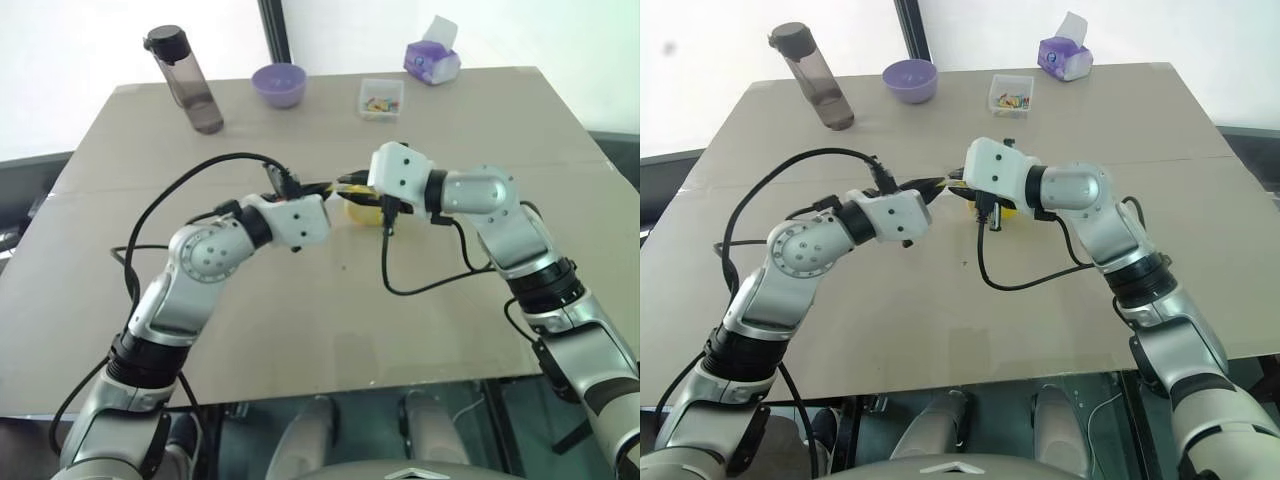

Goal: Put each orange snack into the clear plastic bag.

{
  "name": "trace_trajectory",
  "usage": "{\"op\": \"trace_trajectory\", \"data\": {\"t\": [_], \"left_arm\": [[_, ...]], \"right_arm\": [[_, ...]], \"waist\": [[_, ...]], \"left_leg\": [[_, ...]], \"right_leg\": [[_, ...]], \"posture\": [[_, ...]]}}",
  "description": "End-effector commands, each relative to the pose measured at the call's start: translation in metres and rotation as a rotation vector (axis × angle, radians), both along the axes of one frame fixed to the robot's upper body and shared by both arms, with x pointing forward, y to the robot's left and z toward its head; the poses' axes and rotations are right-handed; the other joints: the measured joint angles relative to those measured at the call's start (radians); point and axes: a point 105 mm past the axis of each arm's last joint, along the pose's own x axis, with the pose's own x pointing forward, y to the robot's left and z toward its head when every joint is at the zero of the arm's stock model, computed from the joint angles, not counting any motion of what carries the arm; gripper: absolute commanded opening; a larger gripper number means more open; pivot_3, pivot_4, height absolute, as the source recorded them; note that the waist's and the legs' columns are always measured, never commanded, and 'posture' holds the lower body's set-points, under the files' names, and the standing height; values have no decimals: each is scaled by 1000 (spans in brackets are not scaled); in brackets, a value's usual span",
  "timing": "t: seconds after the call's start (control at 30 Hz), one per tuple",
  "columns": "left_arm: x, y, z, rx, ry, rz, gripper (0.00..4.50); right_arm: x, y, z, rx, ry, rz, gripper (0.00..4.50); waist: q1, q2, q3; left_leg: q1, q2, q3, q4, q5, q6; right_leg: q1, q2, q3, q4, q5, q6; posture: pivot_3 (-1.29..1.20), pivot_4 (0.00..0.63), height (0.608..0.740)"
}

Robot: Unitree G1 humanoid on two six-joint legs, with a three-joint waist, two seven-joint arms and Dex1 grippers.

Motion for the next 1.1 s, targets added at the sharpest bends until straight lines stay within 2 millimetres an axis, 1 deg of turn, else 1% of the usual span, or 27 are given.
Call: {"op": "trace_trajectory", "data": {"t": [0.03,0.1,0.2,0.47,0.57,0.87,1.03,1.1], "left_arm": [[-4,-2,15,-14,-65,-15,0],[-4,-2,14,-17,-64,-14,0],[-3,-2,14,-20,-62,-14,0],[0,2,10,-18,-55,2,0],[2,8,7,-8,-51,24,0],[10,40,4,26,-53,117,0],[11,47,4,33,-54,135,0],[12,53,4,40,-57,154,0]], "right_arm": [[-4,1,14,24,-52,14,698],[-4,1,14,24,-52,14,698],[-4,0,14,23,-52,15,19],[-4,-1,15,25,-55,10,19],[-2,-5,15,26,-54,-5,19],[16,-36,14,16,-56,-127,19],[22,-50,14,11,-59,-181,19],[23,-55,12,8,-56,-197,19]], "waist": [[0,0,0],[0,0,0],[0,0,0],[0,0,0],[0,0,0],[0,0,0],[0,0,0],[0,0,0]], "left_leg": [[0,0,0,0,0,0],[0,0,0,0,0,0],[0,0,0,0,0,0],[0,0,0,0,0,0],[0,0,0,0,0,0],[0,0,0,0,0,0],[0,0,0,0,0,0],[0,0,0,0,0,0]], "right_leg": [[0,0,0,0,0,0],[0,0,0,0,0,0],[0,0,0,0,0,0],[0,0,0,0,0,0],[0,0,0,0,0,0],[0,0,0,0,0,0],[0,0,0,0,0,0],[0,0,0,0,0,0]], "posture": [[0,150,740],[0,150,740],[0,150,740],[0,150,740],[0,150,740],[0,150,740],[0,150,740],[0,150,740]]}}
